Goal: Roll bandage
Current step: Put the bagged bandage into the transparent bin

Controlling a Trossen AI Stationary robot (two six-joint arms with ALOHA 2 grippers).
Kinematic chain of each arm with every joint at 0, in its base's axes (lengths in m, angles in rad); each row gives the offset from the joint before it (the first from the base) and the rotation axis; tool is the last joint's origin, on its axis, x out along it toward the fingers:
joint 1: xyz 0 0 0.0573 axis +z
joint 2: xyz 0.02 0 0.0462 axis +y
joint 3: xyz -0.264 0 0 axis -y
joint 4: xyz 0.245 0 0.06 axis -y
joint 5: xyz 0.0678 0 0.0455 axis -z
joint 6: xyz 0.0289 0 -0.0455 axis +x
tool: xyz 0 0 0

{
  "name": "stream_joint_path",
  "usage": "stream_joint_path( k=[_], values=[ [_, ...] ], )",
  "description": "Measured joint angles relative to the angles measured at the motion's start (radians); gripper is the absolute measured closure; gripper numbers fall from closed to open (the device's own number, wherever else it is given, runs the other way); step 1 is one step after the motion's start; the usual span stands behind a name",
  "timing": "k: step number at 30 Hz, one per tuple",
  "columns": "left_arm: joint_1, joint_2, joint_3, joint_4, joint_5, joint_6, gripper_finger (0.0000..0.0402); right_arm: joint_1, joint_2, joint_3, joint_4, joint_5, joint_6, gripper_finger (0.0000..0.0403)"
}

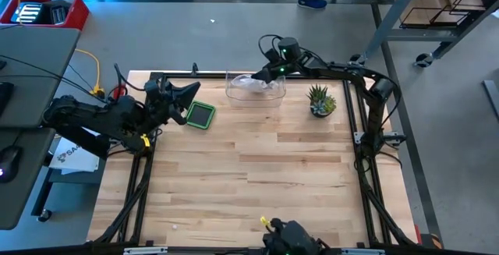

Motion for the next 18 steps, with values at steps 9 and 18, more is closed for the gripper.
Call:
stream_joint_path(
  k=[9,18],
  values=[
    [0.012,-0.002,0.000,-0.061,0.063,-0.045,0.0401,0.019,-0.115,0.032,-0.261,0.169,-0.262,0.0240],
    [0.012,-0.005,-0.001,-0.117,0.063,-0.070,0.0401,0.069,-0.116,0.189,-0.814,0.241,-0.801,0.0193]
  ],
)
